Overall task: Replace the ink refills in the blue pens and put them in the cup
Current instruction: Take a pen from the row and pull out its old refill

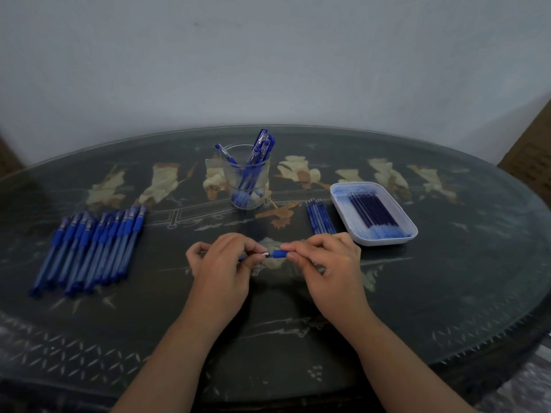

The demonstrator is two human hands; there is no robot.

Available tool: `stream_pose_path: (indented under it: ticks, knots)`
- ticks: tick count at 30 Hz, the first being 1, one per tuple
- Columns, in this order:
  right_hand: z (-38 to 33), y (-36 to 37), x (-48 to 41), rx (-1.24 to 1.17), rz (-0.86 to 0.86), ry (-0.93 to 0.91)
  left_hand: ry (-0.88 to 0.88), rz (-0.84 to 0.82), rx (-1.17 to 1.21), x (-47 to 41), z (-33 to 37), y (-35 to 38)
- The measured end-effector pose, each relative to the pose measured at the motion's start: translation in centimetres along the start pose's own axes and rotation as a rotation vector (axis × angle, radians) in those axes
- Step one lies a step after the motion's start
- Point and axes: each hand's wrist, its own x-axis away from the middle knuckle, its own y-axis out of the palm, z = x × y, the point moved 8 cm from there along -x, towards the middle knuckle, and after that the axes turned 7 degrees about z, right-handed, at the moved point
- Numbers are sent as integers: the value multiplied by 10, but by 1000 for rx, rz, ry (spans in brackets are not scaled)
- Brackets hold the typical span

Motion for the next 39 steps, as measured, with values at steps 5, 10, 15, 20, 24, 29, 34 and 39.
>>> stream_pose_path:
  ticks: [5,10,15,20,24,29,34,39]
  knots:
    - [-2,0,1,-9,9,-5,26,-11,-29,0,1,1]
    - [0,3,0,-21,18,12,-77,-42,24,1,-6,3]
    - [9,-4,-4,-3,49,60,-104,-53,162,-4,-7,3]
    - [7,0,-4,-3,13,37,-85,-22,185,-7,-11,1]
    - [5,0,-4,-10,6,42,-84,-43,180,-7,-12,5]
    - [5,1,-4,-19,-11,58,-129,-73,192,-6,-9,6]
    - [4,3,-3,-29,-24,54,-122,-66,222,-6,-10,4]
    - [5,2,-4,-19,-16,56,-182,-67,244,-6,-12,3]
